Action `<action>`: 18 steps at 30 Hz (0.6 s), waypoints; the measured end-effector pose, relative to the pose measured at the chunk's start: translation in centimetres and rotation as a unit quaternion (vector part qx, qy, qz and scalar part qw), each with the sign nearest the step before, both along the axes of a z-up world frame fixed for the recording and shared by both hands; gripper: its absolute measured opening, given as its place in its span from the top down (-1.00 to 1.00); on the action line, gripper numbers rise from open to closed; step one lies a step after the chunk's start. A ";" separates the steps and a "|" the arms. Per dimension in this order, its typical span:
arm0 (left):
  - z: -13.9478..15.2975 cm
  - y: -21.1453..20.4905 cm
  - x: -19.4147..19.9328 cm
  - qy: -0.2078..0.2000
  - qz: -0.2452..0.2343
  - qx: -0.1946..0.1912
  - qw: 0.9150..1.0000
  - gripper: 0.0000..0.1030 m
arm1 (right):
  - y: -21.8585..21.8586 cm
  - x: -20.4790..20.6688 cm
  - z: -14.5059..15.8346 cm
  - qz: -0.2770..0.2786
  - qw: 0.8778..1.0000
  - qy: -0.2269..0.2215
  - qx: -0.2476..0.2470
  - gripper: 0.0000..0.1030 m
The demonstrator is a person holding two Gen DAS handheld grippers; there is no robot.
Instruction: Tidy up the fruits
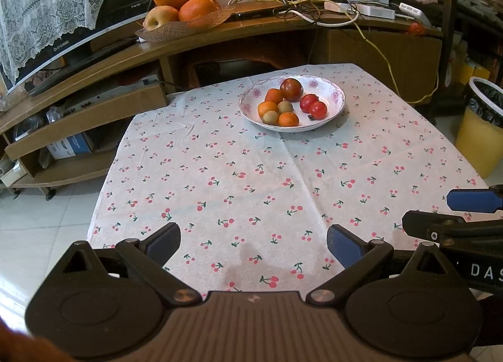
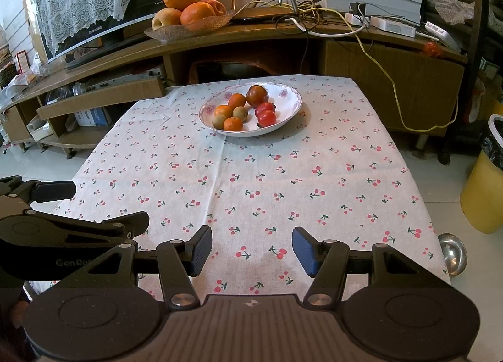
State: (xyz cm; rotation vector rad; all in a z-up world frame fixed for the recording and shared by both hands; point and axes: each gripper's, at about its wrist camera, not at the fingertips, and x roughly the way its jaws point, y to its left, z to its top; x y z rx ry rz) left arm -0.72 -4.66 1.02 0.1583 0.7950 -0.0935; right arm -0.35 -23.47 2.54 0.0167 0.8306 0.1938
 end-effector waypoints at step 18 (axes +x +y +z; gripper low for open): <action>0.0 -0.1 0.0 -0.002 0.000 0.005 1.000 -1.00 | 0.0 0.0 0.0 0.000 1.000 0.001 0.000 -0.12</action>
